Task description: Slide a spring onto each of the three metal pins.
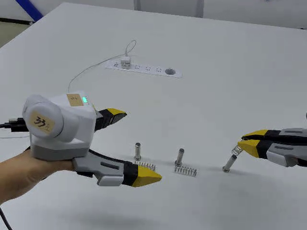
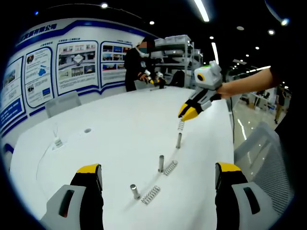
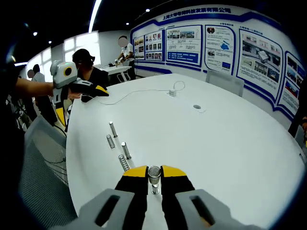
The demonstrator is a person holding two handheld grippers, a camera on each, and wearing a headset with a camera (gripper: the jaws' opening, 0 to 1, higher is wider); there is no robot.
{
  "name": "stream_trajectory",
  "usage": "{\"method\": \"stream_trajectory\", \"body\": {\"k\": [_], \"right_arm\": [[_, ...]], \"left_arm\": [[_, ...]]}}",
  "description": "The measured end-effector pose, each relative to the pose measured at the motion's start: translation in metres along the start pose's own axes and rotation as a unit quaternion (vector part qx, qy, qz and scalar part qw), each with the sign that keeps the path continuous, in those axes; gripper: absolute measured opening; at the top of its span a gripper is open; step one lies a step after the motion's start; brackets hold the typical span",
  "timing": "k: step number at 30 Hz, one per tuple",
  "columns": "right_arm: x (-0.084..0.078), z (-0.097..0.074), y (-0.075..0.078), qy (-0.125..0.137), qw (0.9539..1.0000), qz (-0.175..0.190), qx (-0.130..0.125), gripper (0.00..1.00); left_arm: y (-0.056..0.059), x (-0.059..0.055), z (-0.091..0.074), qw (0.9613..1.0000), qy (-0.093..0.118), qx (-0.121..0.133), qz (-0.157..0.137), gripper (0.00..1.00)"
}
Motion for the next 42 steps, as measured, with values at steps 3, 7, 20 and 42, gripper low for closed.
{"method": "stream_trajectory", "body": {"k": [3,7,20,42], "right_arm": [[-0.002,0.003,0.001,-0.015,0.9998,-0.011,-0.006,0.10],[-0.006,0.005,0.002,-0.027,0.9996,-0.010,-0.008,0.10],[-0.010,0.013,0.003,-0.037,0.9993,-0.009,-0.006,0.10],[-0.029,0.036,0.005,-0.078,0.9962,-0.035,-0.017,0.11]], "left_arm": [[-0.001,-0.002,-0.001,1.0000,-0.003,0.007,-0.001,1.00],[0.000,-0.006,-0.002,0.9999,-0.007,0.010,-0.004,1.00],[-0.003,-0.010,-0.007,0.9997,-0.011,0.020,-0.006,1.00],[-0.003,-0.006,-0.004,0.9997,-0.010,0.023,-0.005,1.00]]}}
Point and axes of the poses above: the centre of the closed fingertips' face, and the gripper's own axes: z roughly forward along the fingers, y roughly to its right, x roughly out of its top, the point moved 9 cm from there along -z, roughly backward along the fingers, and after that the axes turned 9 degrees about z, right-handed, at the moved point
